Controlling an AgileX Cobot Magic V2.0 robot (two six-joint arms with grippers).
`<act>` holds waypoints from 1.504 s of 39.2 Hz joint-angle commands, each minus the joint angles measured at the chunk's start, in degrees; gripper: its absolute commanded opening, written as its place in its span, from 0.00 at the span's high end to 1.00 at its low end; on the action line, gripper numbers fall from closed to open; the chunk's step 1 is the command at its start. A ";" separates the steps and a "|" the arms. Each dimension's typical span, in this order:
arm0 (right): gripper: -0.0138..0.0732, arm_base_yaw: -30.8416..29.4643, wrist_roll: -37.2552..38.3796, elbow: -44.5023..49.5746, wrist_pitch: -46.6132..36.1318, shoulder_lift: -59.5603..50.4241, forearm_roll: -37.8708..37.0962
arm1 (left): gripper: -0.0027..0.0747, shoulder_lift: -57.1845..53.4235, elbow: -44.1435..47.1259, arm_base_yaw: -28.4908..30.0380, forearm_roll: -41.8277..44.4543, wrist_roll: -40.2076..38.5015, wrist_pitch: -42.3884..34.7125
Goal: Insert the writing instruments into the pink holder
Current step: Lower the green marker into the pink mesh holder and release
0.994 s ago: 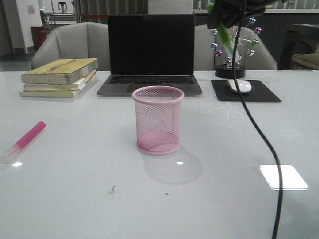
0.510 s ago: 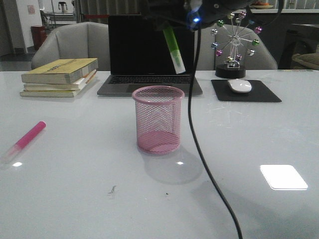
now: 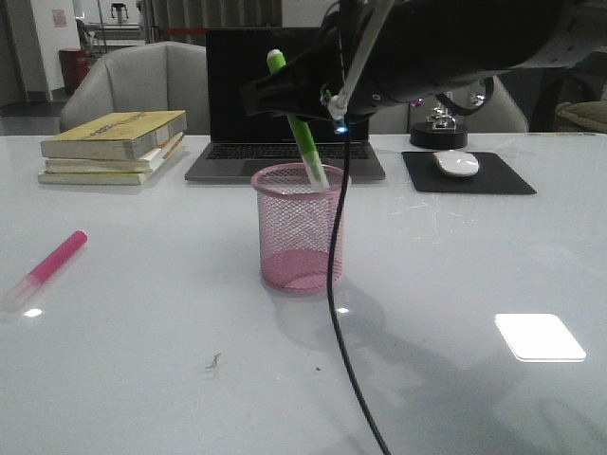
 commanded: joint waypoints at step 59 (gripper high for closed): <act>0.39 -19.65 -0.24 -1.47 40.66 -34.10 -0.73 | 0.50 -0.13 -2.13 -0.36 -0.34 -0.59 -4.27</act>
